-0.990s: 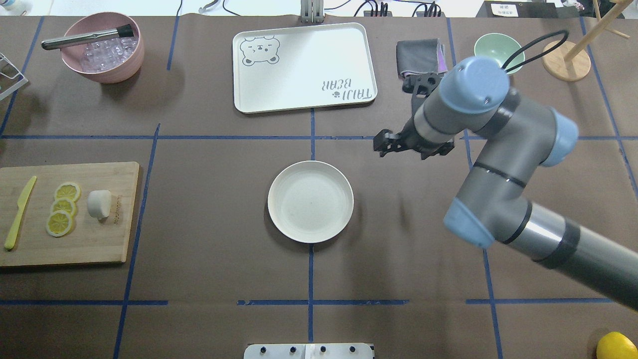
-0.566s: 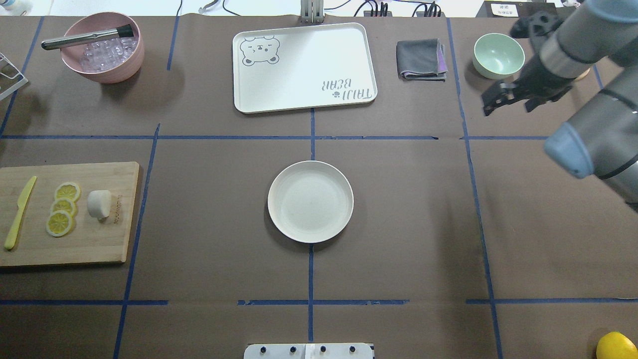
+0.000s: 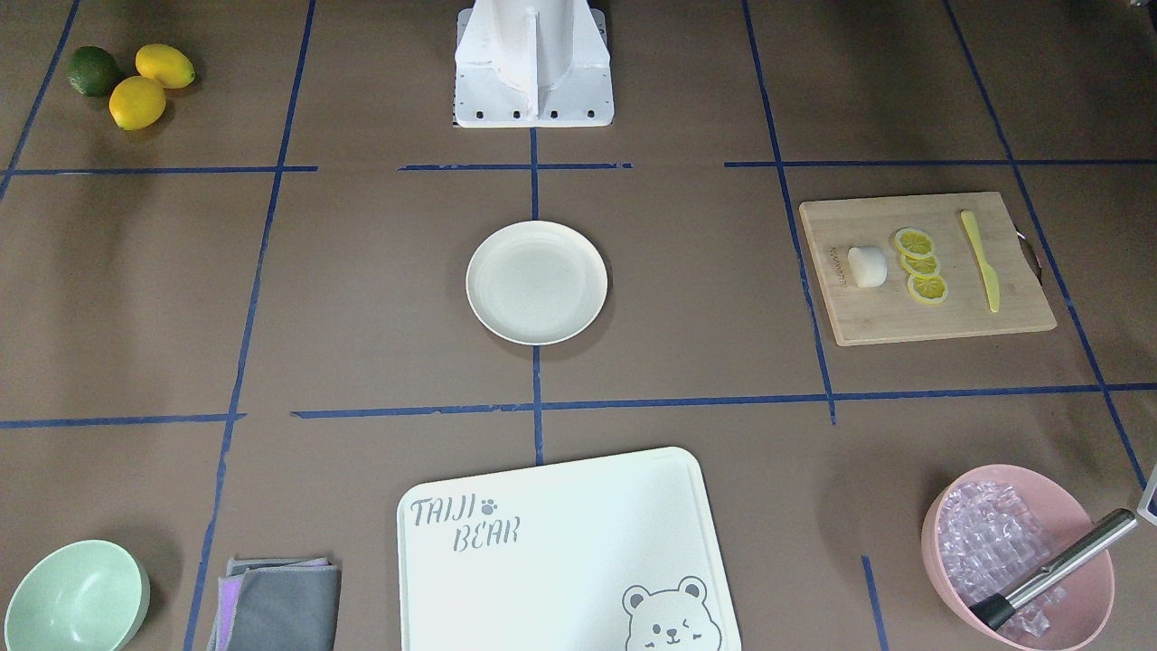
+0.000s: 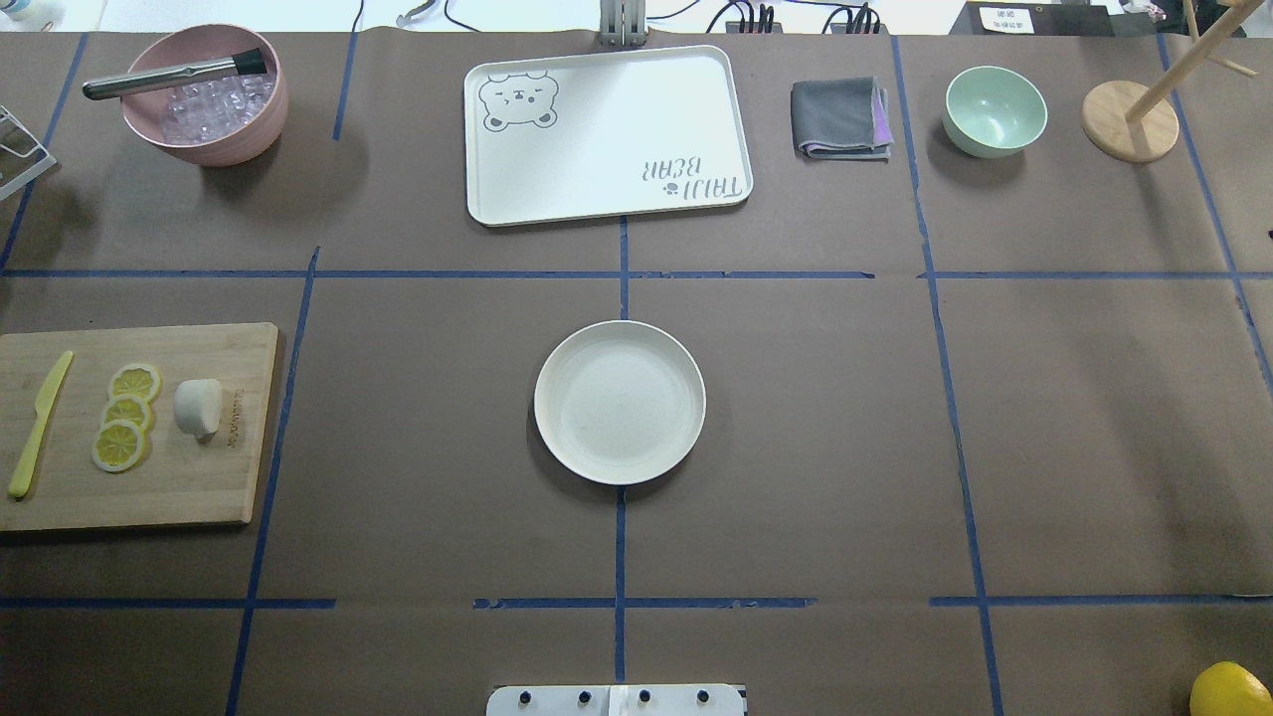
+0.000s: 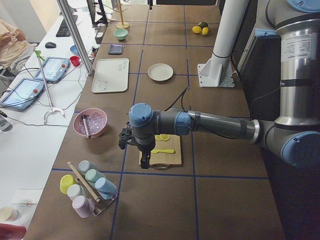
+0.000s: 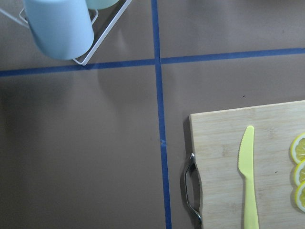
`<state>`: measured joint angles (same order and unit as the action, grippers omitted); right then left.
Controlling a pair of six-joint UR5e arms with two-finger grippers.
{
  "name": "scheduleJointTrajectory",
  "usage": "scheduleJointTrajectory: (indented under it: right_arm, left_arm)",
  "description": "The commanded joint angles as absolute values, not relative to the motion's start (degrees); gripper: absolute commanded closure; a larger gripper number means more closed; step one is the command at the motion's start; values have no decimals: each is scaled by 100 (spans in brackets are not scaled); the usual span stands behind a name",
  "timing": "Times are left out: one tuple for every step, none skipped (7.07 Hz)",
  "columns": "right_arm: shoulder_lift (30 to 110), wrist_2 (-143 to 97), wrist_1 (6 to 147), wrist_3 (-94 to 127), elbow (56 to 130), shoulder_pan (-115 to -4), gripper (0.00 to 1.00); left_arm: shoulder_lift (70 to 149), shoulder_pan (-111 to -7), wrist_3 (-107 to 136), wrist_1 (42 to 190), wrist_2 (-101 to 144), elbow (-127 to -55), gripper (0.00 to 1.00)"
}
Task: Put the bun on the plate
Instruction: 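Release the plate and withdraw the right arm out of view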
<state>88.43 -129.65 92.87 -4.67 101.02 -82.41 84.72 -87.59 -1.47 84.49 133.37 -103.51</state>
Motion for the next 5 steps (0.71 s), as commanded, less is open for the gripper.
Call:
scheduleJointTrajectory:
  right_arm:
    - [9735,-13157,9246,-1116,10169,-9006,0]
    - [9782,-13149,9255,-1020,10204,-9026,0]
    - [9774,-13148,9255,-959,10204,-9026,0]
    - [9773,-13157,9246,-880,10213,-9026,0]
    - [9773,-13157,9255,-879,10213,-9026,0]
  left_arm:
    - [8865,-8667,-97,8719,13342,-10118,0]
    - [8859,-8666,-53,8806,13368,-10090,0]
    - [8894,-8623,-122,8902,13359,-10203,0]
    - [8895,-8144,242,9217,13403,-10309,0]
    - [8895,-7634,1290,9376,13421,-10423,0]
